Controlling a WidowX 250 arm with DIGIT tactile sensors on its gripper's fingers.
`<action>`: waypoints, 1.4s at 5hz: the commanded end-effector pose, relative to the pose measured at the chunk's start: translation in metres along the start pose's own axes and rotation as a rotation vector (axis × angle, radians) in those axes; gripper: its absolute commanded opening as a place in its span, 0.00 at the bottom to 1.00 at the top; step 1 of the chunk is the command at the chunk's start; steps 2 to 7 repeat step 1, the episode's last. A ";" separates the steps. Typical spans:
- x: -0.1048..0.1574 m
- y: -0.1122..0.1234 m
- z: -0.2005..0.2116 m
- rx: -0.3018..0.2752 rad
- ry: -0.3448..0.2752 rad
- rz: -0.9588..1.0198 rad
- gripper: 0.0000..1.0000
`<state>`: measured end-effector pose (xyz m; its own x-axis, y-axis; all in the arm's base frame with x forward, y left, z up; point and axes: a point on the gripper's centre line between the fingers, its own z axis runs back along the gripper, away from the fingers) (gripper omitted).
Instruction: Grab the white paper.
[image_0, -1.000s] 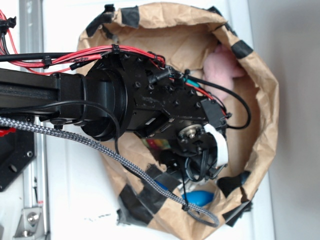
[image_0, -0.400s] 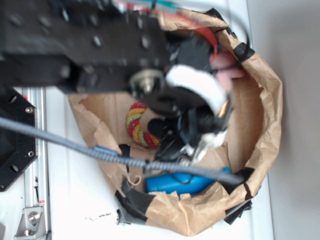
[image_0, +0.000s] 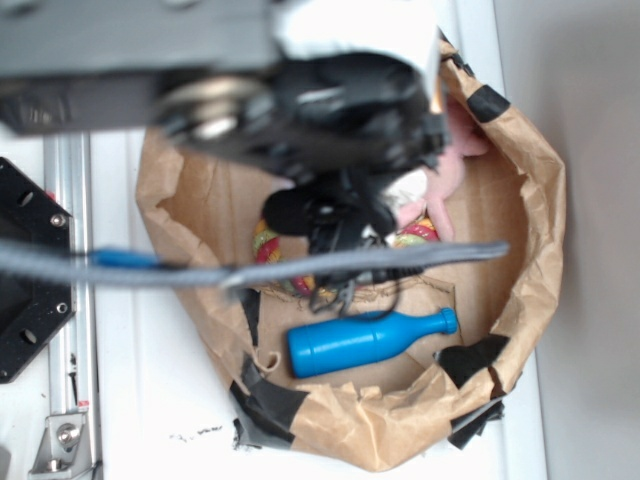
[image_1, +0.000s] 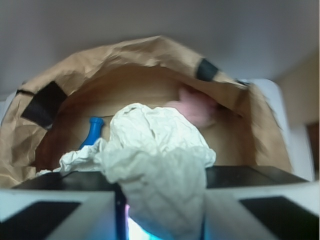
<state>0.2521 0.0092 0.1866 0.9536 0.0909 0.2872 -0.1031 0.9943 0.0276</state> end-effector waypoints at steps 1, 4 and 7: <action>-0.005 -0.020 -0.008 0.079 -0.047 0.108 0.00; -0.005 -0.020 -0.008 0.079 -0.047 0.108 0.00; -0.005 -0.020 -0.008 0.079 -0.047 0.108 0.00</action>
